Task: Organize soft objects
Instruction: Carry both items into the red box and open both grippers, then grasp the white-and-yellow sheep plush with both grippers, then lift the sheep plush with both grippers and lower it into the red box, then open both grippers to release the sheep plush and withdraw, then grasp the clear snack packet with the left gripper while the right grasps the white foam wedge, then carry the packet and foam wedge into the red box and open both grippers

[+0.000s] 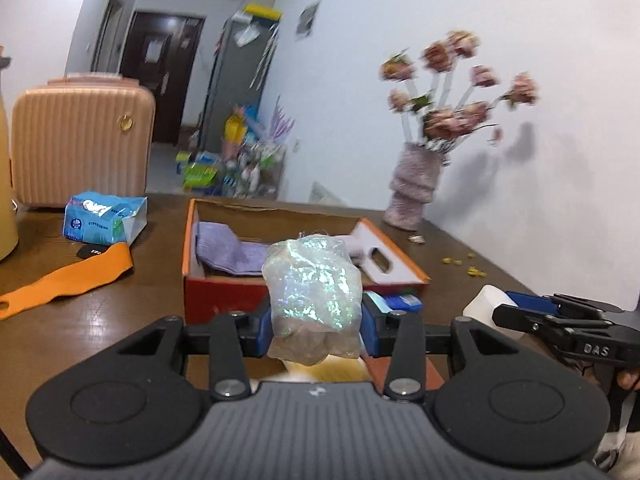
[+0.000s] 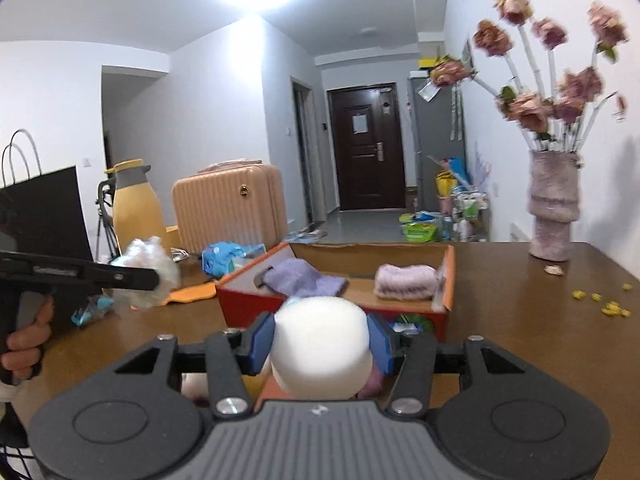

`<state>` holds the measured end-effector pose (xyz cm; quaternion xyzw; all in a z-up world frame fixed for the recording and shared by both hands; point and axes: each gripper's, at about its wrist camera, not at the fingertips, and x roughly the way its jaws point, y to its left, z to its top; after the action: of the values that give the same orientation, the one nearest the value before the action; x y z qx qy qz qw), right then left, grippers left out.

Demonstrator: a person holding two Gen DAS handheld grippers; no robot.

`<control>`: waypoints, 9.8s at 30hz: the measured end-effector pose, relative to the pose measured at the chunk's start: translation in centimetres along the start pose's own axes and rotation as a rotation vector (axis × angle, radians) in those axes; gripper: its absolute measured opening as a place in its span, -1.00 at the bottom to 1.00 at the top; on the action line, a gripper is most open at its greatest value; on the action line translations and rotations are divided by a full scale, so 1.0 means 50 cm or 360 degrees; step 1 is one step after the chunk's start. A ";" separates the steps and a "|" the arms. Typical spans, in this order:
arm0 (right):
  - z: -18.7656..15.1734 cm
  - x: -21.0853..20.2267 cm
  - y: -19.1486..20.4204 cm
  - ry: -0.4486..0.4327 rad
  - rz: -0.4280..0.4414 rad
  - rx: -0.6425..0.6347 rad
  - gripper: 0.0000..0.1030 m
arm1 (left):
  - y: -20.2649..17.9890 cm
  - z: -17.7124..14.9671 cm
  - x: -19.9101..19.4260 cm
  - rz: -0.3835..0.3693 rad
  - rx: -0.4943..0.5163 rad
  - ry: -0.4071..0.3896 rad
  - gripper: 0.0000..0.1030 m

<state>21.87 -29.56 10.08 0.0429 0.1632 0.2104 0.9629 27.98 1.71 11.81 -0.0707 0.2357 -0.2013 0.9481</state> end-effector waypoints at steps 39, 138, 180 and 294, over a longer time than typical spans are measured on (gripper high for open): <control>0.277 0.465 -0.179 0.0374 -0.0069 0.0349 0.56 | 0.105 0.211 0.341 0.0221 -0.0013 0.0376 0.77; -0.177 0.021 0.135 0.0120 0.0350 0.0179 0.25 | 0.058 -0.272 -0.085 -0.0068 -0.0285 0.0112 0.66; 0.056 0.324 -0.137 0.0144 -0.0265 -0.0196 0.08 | -0.022 0.085 0.553 -0.0294 -0.0204 0.0527 0.42; 0.002 0.039 0.095 0.0007 0.0081 -0.0210 -0.44 | -0.004 -0.019 0.051 0.0145 0.0128 -0.0058 -0.14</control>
<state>21.72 -24.43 10.34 -0.0171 0.1499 0.2452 0.9577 29.51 0.42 9.94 -0.0253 0.2132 -0.1661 0.9625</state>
